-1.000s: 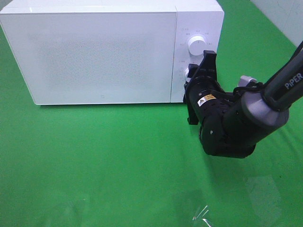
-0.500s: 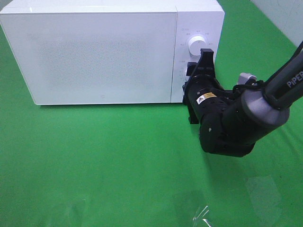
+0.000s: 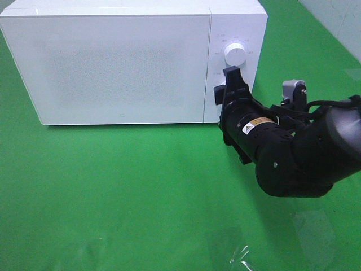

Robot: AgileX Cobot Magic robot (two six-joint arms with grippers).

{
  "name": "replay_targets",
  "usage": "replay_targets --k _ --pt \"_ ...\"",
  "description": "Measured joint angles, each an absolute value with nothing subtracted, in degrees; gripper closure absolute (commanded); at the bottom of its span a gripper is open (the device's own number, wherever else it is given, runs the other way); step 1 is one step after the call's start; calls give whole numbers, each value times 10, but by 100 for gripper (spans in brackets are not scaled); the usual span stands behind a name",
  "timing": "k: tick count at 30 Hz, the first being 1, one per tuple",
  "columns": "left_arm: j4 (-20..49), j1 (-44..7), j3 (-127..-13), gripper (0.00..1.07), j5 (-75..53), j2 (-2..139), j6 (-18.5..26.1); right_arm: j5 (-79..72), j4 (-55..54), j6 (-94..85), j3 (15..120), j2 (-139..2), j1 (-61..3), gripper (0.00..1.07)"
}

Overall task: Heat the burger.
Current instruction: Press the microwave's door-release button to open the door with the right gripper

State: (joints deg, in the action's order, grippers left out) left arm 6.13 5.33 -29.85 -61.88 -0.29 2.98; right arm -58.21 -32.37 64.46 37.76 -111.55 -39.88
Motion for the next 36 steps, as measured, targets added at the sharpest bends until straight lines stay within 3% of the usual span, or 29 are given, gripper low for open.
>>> replay_targets --k 9,13,15,21,27,28,36 --pt "61 53 -299 9 -619 -3 30 -407 -282 423 366 -1027 -399 45" --pt "61 53 -299 9 -619 -3 30 -359 -281 332 365 -994 -399 41" --pt "61 53 -299 9 -619 -3 30 -301 -281 204 365 -949 -399 29" --pt "61 53 -299 9 -619 -3 30 -203 -280 28 365 -878 -390 29" --pt "61 53 -299 9 -619 -3 30 -95 -244 -42 364 -818 -351 30" --pt "61 53 -299 9 -619 -3 30 -21 -199 -52 364 -783 -324 31" --pt "61 53 -299 9 -619 -3 30 160 -97 -52 375 -693 -268 31"
